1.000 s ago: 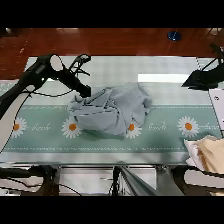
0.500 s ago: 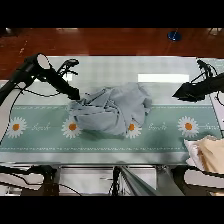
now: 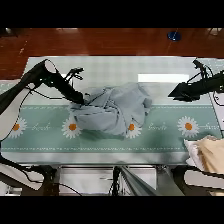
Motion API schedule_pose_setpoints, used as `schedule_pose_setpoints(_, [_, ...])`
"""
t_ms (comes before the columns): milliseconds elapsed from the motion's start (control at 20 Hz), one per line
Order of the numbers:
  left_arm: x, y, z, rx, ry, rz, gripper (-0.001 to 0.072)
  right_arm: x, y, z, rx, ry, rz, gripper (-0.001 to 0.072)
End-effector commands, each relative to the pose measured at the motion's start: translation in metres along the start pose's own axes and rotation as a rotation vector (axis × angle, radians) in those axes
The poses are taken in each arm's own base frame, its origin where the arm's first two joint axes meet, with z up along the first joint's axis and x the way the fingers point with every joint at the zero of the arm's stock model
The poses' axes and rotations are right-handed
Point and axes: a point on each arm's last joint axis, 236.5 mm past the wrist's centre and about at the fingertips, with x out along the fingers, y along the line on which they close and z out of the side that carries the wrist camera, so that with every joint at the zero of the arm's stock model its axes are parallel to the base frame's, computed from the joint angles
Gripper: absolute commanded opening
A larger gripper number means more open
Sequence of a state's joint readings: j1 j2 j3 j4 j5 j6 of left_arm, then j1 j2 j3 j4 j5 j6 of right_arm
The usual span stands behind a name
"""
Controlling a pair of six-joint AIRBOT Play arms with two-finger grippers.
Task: Fold the shirts.
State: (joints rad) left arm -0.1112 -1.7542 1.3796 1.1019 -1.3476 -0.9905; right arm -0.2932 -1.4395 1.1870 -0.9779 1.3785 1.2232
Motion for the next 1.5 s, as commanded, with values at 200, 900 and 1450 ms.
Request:
schedule_pose_setpoints(200, [-0.004,-0.006,-0.016,-0.032,0.048,-0.069,0.0027,0.011,0.020,0.006,-0.044,-0.014,0.022,0.0486])
schedule_pose_setpoints(900, [-0.049,-0.020,-0.003,-0.069,-0.080,-0.098,0.0026,0.109,0.038,0.008,-0.019,0.099,0.127,0.0530])
schedule_pose_setpoints(1450, [-0.144,-0.057,0.040,0.047,-0.344,-0.040,0.0025,0.045,0.132,0.058,-0.180,-0.222,0.245,0.0018])
